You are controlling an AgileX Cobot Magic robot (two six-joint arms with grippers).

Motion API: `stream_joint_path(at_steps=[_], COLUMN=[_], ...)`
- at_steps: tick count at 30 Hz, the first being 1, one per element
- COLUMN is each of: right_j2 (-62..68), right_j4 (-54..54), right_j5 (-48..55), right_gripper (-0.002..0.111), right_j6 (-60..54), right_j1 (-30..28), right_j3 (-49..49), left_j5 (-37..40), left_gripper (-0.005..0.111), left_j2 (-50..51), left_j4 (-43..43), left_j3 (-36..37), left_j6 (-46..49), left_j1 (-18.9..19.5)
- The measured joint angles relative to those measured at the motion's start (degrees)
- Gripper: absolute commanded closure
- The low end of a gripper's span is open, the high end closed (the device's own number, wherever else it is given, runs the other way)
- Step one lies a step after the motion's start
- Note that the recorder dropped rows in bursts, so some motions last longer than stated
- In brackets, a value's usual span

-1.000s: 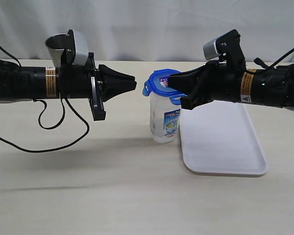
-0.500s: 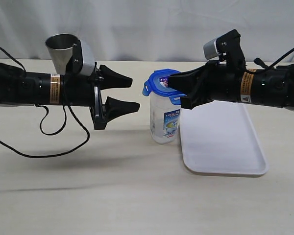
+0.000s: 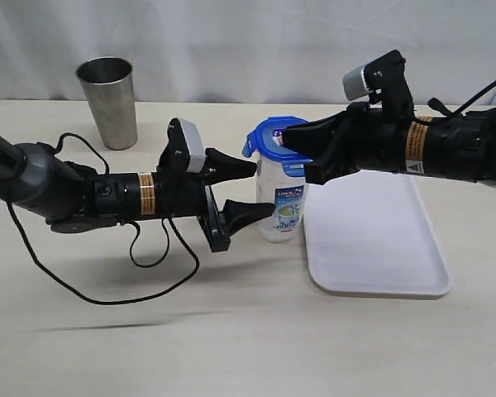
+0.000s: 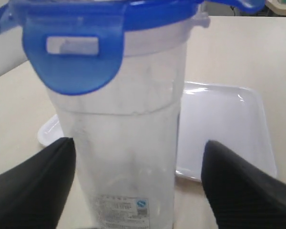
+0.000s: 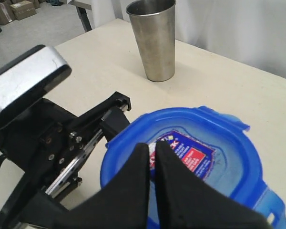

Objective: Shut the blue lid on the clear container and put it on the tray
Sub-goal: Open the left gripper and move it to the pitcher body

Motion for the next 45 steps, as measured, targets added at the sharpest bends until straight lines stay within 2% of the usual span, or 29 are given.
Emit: stream_joint_path(at_steps=[7, 18, 26, 33, 36, 39, 45], right_j2=[0.0, 0.0, 0.0, 0.0, 0.0, 0.0, 0.0], right_j4=[-0.9, -1.1, -1.3, -1.3, -1.3, -1.3, -1.5], right_j5=[-0.5, -0.5, -0.6, -0.6, -0.6, -0.7, -0.7], right_gripper=[0.104, 0.104, 0.104, 0.104, 0.104, 0.104, 0.104], right_j6=[1.0, 1.3, 1.5, 1.6, 1.6, 1.8, 2.0], right_j1=[0.0, 0.0, 0.0, 0.0, 0.0, 0.0, 0.0], right_j3=[0.0, 0.0, 0.0, 0.0, 0.0, 0.0, 0.0], left_j5=[1.1, 1.3, 2.9, 4.6, 6.2, 7.1, 7.5], left_gripper=[0.038, 0.038, 0.038, 0.038, 0.037, 0.032, 0.008], left_j2=[1.8, 4.4, 4.6, 4.6, 4.6, 4.6, 4.6], left_j4=[-2.8, -3.5, -5.2, -5.1, -2.4, -0.7, 0.8], left_j3=[-1.7, -4.9, -5.7, -6.3, -7.2, -7.8, -7.9], left_j6=[2.8, 0.6, 0.5, 0.4, 0.8, -0.2, -2.0], left_j1=[-1.7, -2.1, -4.1, -4.8, -4.8, -4.8, -4.8])
